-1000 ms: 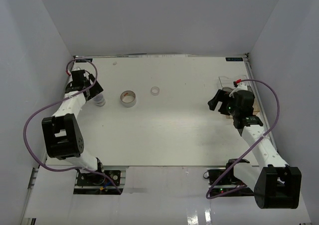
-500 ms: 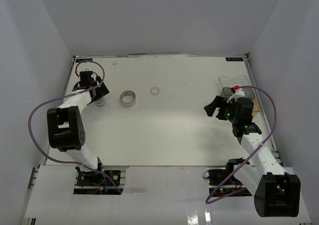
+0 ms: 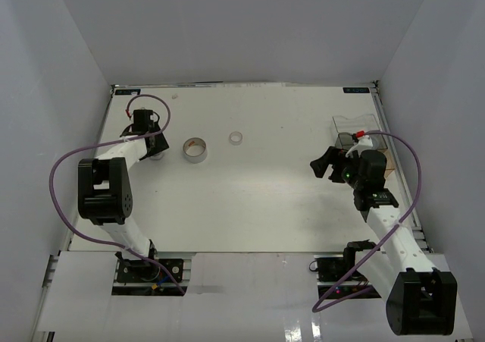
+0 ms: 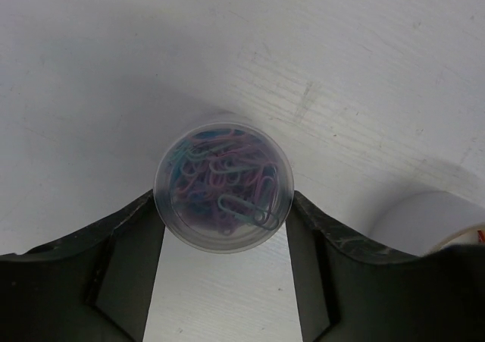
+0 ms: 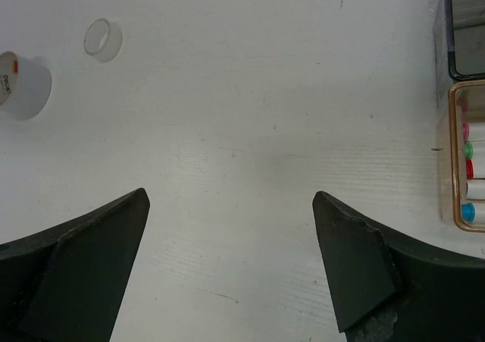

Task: Sort the stationery into containers
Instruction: Pick up the stationery from the center of the board, then place the stationery at the center of the board.

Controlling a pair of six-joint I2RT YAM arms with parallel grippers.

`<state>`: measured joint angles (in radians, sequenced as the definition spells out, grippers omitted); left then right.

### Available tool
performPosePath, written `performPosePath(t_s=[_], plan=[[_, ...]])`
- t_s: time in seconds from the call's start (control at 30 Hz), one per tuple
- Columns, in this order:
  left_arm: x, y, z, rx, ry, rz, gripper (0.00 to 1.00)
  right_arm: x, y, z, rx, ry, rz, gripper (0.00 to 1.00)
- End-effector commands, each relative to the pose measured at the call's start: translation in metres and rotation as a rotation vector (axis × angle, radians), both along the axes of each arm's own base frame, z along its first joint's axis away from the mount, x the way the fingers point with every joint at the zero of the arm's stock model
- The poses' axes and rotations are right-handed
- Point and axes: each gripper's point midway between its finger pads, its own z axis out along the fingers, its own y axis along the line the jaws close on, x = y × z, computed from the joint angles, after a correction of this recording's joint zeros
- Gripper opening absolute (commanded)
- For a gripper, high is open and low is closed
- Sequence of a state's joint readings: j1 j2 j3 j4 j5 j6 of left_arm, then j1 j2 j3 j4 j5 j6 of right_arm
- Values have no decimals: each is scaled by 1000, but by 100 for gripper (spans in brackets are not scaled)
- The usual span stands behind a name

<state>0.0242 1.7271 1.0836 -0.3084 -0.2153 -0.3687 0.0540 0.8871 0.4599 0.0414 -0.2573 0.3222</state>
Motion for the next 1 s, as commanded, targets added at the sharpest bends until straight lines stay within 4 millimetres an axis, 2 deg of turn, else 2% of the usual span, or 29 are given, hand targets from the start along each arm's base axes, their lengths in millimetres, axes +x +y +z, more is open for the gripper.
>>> performPosePath(t_s=[0.0, 0.13, 0.17, 0.23, 0.3, 0.33, 0.37, 0.4, 0.43, 0.5, 0.53, 0.57, 0.6, 0.63, 0.67, 0.7, 0.73, 0.83, 0.87, 0.9, 0.93, 0.97], plan=[[5, 3, 12, 30, -28, 6, 66, 2, 3, 12, 2, -56, 17, 95], [5, 4, 13, 41, -26, 2, 55, -1, 3, 14, 0, -57, 21, 95], [6, -10, 18, 52, -35, -38, 53, -2, 3, 15, 0, -61, 21, 95], [6, -16, 24, 62, -46, -64, 52, -3, 3, 18, -1, -68, 20, 95], [4, -31, 39, 78, -76, -125, 52, -4, 3, 22, 4, -75, 22, 95], [0, -49, 42, 82, -83, -173, 52, -5, 4, 24, 7, -78, 29, 95], [-2, -58, 48, 86, -97, -202, 51, -5, 5, 29, 10, -87, 33, 95], [-4, -69, 62, 93, -127, -243, 52, -5, 6, 31, 11, -93, 36, 95], [-8, -92, 69, 92, -135, -305, 51, -7, 7, 35, 14, -101, 46, 95], [-14, -119, 86, 80, -165, -373, 51, -8, 8, 39, 16, -111, 54, 95], [-23, -143, 89, 65, -156, -435, 51, -10, 10, 43, 19, -123, 62, 95], [-23, -158, 101, 51, -180, -465, 51, -11, 10, 44, 20, -126, 64, 95], [-27, -174, 105, 25, -184, -494, 51, -11, 10, 46, 18, -135, 67, 95], [-38, -200, 107, 7, -182, -557, 51, -12, 10, 49, 17, -149, 66, 95], [-42, -214, 110, -9, -186, -586, 51, -13, 9, 50, 16, -154, 64, 95], [-45, -233, 116, -32, -200, -623, 51, -17, 9, 44, 16, -128, 62, 95], [-57, -262, 110, -56, -179, -686, 51, -18, 9, 45, 16, -135, 61, 95], [-65, -303, 113, -56, -174, -745, 51, -20, 10, 47, 20, -141, 69, 95], [-75, -326, 101, -46, -146, -795, 51, -21, 10, 47, 20, -141, 71, 95], [-79, -339, 98, -45, -143, -816, 51, -22, 10, 46, 20, -137, 71, 95], [-85, -362, 104, -56, -159, -858, 51, -22, 10, 48, 16, -142, 69, 95], [-86, -373, 86, -41, -123, -878, 51, -23, 9, 49, 12, -146, 69, 95]])
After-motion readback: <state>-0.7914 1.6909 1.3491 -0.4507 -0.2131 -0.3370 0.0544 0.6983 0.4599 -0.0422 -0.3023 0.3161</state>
